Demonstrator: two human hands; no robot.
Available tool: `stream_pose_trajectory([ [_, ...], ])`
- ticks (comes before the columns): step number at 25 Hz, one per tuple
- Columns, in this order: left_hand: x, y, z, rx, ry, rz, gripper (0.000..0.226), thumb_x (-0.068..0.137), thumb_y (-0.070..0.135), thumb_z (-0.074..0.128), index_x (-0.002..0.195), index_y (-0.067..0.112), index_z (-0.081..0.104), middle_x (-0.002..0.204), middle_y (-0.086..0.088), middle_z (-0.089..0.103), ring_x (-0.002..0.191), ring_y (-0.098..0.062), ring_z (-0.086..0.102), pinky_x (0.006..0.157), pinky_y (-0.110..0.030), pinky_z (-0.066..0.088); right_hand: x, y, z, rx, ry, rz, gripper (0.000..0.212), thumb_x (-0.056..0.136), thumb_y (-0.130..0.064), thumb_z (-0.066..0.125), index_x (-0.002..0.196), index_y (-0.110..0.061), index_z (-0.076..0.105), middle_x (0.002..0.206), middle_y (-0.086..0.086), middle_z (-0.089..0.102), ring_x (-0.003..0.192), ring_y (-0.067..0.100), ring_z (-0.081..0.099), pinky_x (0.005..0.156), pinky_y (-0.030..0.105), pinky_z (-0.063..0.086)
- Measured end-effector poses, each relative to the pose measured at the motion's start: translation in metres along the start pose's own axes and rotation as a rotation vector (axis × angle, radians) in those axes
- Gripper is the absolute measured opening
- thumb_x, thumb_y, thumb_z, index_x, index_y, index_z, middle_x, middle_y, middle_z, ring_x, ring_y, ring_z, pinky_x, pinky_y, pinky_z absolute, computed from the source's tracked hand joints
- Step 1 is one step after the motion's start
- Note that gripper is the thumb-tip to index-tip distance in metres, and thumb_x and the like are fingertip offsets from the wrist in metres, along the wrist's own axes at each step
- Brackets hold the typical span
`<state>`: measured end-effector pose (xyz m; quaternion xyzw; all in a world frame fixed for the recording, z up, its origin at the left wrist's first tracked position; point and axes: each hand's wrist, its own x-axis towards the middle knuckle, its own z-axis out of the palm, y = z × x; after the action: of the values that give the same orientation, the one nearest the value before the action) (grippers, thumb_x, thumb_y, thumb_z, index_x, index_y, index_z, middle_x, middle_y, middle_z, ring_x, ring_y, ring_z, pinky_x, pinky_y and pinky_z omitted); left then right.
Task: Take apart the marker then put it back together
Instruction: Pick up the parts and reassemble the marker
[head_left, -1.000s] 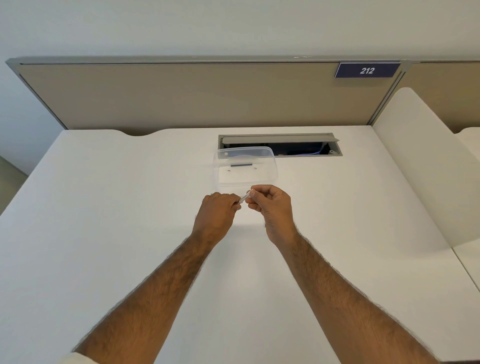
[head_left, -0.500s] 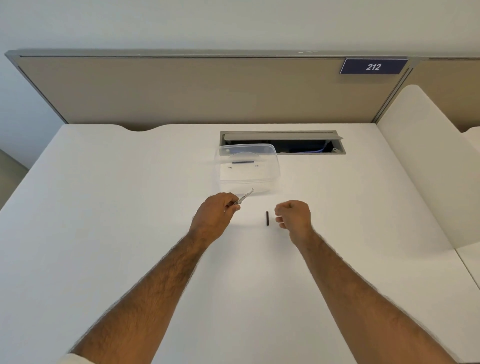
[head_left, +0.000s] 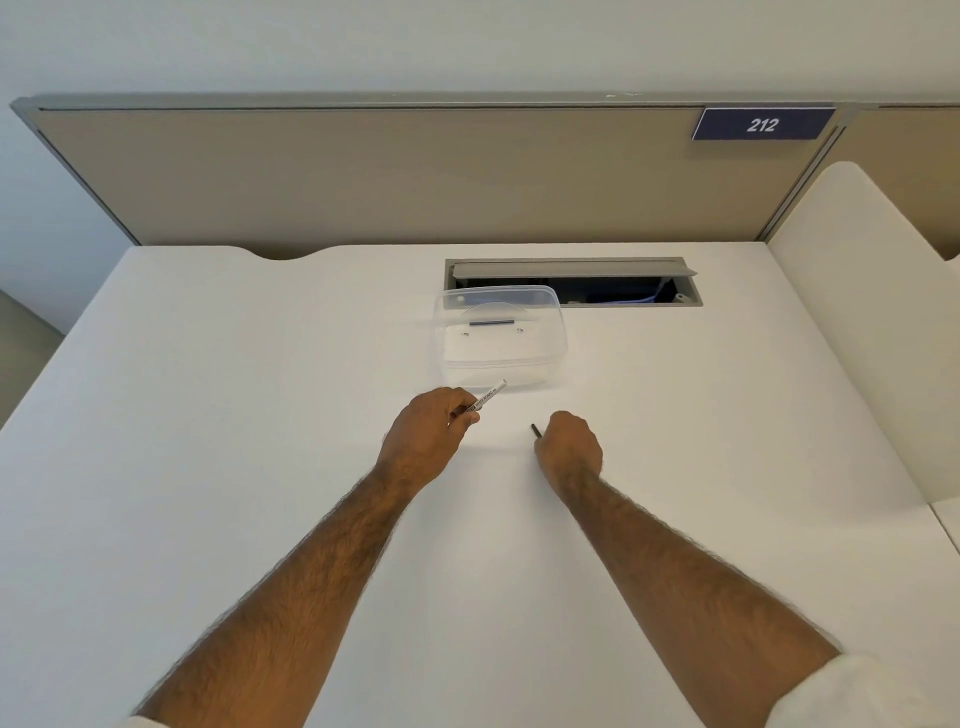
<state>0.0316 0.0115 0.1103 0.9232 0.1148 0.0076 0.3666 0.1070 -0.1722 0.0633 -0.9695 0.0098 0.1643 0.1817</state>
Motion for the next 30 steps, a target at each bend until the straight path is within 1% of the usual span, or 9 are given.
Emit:
stream_pose_trajectory([
  [4, 0.002, -0.004, -0.002, 0.014, 0.001, 0.005, 0.010, 0.096, 0.033, 0.059, 0.101, 0.030, 0.068, 0.095, 0.012, 0.068, 0.091, -0.012, 0.063, 0.080, -0.043, 0.055, 0.004, 0.001, 0.001, 0.008, -0.011, 0.020, 0.012, 0.086, -0.006, 0.053, 0.094, -0.010, 0.061, 0.104, 0.010, 0.065, 0.096, 0.033, 0.066, 0.067, 0.030, 0.043],
  [6, 0.004, -0.004, -0.003, 0.022, 0.000, 0.017, 0.011, 0.097, 0.031, 0.059, 0.101, 0.029, 0.068, 0.095, 0.012, 0.069, 0.091, -0.012, 0.063, 0.081, -0.043, 0.055, 0.005, 0.004, -0.002, 0.050, -0.014, 0.022, 0.015, 0.082, -0.005, 0.051, 0.091, -0.011, 0.061, 0.096, 0.011, 0.063, 0.087, 0.035, 0.062, 0.065, 0.030, 0.043],
  [10, 0.007, -0.003, -0.003, 0.038, 0.002, 0.034, 0.012, 0.097, 0.030, 0.060, 0.103, 0.029, 0.069, 0.095, 0.013, 0.068, 0.091, -0.012, 0.062, 0.081, -0.041, 0.055, 0.001, 0.010, -0.014, 0.396, 0.081, 0.015, 0.010, 0.079, -0.010, 0.053, 0.081, -0.017, 0.059, 0.080, -0.003, 0.065, 0.074, 0.025, 0.063, 0.058, 0.030, 0.047],
  [12, 0.008, -0.002, -0.003, 0.045, 0.006, 0.045, 0.012, 0.097, 0.029, 0.060, 0.103, 0.027, 0.070, 0.095, 0.012, 0.069, 0.090, -0.012, 0.062, 0.081, -0.041, 0.054, 0.000, 0.009, -0.025, 0.534, 0.118, -0.069, 0.009, 0.081, -0.012, 0.058, 0.080, -0.020, 0.063, 0.075, -0.008, 0.066, 0.071, 0.017, 0.063, 0.057, 0.027, 0.046],
  [15, 0.010, -0.001, -0.005, 0.072, 0.010, 0.071, 0.012, 0.097, 0.029, 0.060, 0.103, 0.026, 0.071, 0.095, 0.010, 0.069, 0.090, -0.013, 0.062, 0.081, -0.040, 0.054, -0.001, 0.006, -0.048, 0.759, 0.128, -0.155, 0.007, 0.082, -0.013, 0.068, 0.080, -0.018, 0.072, 0.071, -0.008, 0.069, 0.067, 0.010, 0.061, 0.063, 0.026, 0.048],
  [19, 0.013, 0.002, -0.007, 0.091, 0.013, 0.090, 0.012, 0.096, 0.028, 0.061, 0.102, 0.027, 0.072, 0.094, 0.011, 0.069, 0.089, -0.013, 0.061, 0.080, -0.037, 0.053, -0.008, 0.002, -0.069, 1.019, 0.063, -0.231, 0.009, 0.084, -0.009, 0.072, 0.081, -0.016, 0.077, 0.067, -0.002, 0.069, 0.062, 0.011, 0.058, 0.061, 0.026, 0.051],
  [24, 0.014, 0.005, -0.009, 0.099, 0.018, 0.117, 0.011, 0.095, 0.026, 0.062, 0.098, 0.027, 0.073, 0.088, 0.015, 0.066, 0.086, -0.011, 0.058, 0.076, -0.033, 0.048, -0.016, -0.004, -0.081, 1.112, 0.020, -0.299, 0.015, 0.088, 0.000, 0.067, 0.088, -0.011, 0.077, 0.069, 0.003, 0.069, 0.064, 0.014, 0.060, 0.062, 0.022, 0.053],
  [28, 0.014, 0.007, -0.008, 0.109, 0.022, 0.129, 0.011, 0.094, 0.026, 0.062, 0.097, 0.027, 0.073, 0.086, 0.017, 0.064, 0.085, -0.011, 0.058, 0.072, -0.029, 0.043, -0.020, -0.005, -0.084, 1.113, 0.009, -0.315, 0.016, 0.088, 0.001, 0.067, 0.087, -0.010, 0.077, 0.070, 0.003, 0.069, 0.064, 0.014, 0.060, 0.063, 0.022, 0.054],
  [30, 0.014, 0.008, -0.008, 0.111, 0.020, 0.133, 0.011, 0.094, 0.026, 0.063, 0.098, 0.027, 0.073, 0.086, 0.017, 0.065, 0.086, -0.012, 0.058, 0.074, -0.030, 0.045, -0.021, -0.006, -0.085, 1.112, 0.003, -0.325, 0.016, 0.088, 0.002, 0.067, 0.086, -0.010, 0.077, 0.069, 0.002, 0.069, 0.063, 0.013, 0.060, 0.063, 0.022, 0.054],
])
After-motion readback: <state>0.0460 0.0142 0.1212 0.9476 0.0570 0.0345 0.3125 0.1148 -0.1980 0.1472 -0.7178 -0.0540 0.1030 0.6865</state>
